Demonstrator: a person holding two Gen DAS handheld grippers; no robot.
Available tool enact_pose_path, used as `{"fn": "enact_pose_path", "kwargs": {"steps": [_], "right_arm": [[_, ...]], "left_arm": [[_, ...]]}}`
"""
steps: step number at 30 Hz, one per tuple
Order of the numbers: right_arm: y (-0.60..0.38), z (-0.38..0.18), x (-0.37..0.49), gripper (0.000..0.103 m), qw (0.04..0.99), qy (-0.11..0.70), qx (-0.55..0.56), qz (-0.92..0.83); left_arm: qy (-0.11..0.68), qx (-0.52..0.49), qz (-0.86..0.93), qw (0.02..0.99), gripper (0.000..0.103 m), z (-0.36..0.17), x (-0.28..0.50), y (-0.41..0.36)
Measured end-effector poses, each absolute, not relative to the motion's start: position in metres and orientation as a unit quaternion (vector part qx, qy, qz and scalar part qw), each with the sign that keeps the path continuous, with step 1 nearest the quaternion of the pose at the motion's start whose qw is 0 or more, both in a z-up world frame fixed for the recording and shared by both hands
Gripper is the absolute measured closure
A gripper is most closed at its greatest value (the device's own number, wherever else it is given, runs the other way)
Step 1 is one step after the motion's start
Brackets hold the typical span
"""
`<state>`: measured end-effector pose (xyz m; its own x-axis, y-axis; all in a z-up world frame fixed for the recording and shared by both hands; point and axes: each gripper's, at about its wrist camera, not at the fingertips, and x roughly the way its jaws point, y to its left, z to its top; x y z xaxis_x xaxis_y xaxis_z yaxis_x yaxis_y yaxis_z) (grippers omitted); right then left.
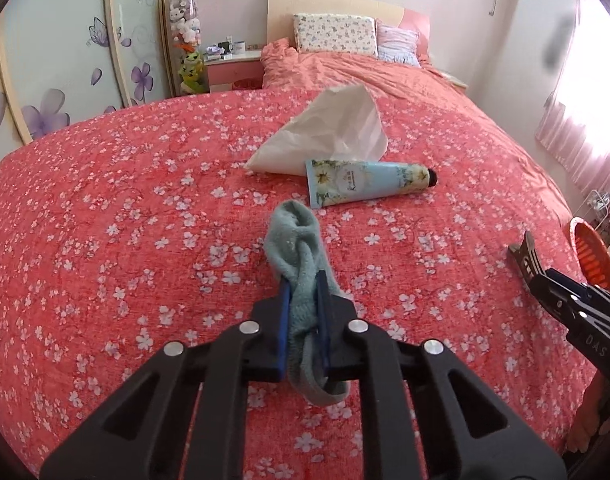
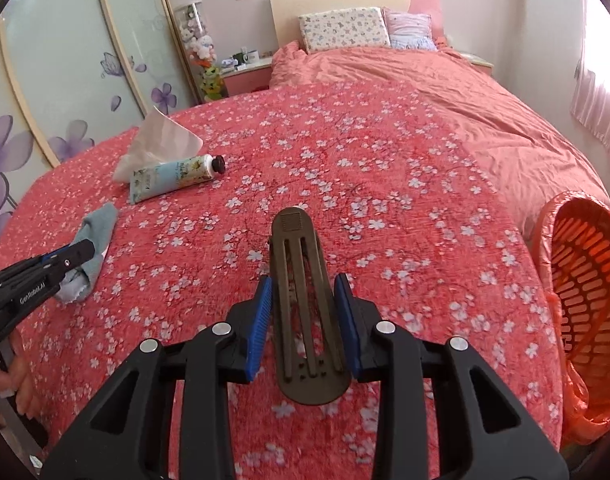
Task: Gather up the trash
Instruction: 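Carry the sock and brown holder over the orange basket and open both tools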
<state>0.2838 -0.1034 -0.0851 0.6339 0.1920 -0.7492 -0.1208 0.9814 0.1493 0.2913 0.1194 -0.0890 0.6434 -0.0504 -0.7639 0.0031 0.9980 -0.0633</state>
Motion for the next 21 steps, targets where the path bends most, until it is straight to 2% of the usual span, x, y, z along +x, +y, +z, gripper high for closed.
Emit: {"fn": "enact_pose_path", "kwargs": {"steps": [1,10,21], "right_arm": [[-0.105,-0.083,0.282,0.080,0.904,0.417,0.044,0.089],[-0.113,-0.086,0.280,0.080,0.902,0.418,0.067,0.081],[-0.142,-0.045,0.256,0.080,0.930,0.351,0.081,0.073]], "left_arm": [[0.418,-0.028,-0.015,0.908,0.091,-0.087,0.290,0.120],[0.401,-0.020,-0.023,0.916,0.091,-0.071,0.281,0.110],[0.360,-0.033,-0.075,0.929,0.091,-0.028,0.265,0.077]]}}
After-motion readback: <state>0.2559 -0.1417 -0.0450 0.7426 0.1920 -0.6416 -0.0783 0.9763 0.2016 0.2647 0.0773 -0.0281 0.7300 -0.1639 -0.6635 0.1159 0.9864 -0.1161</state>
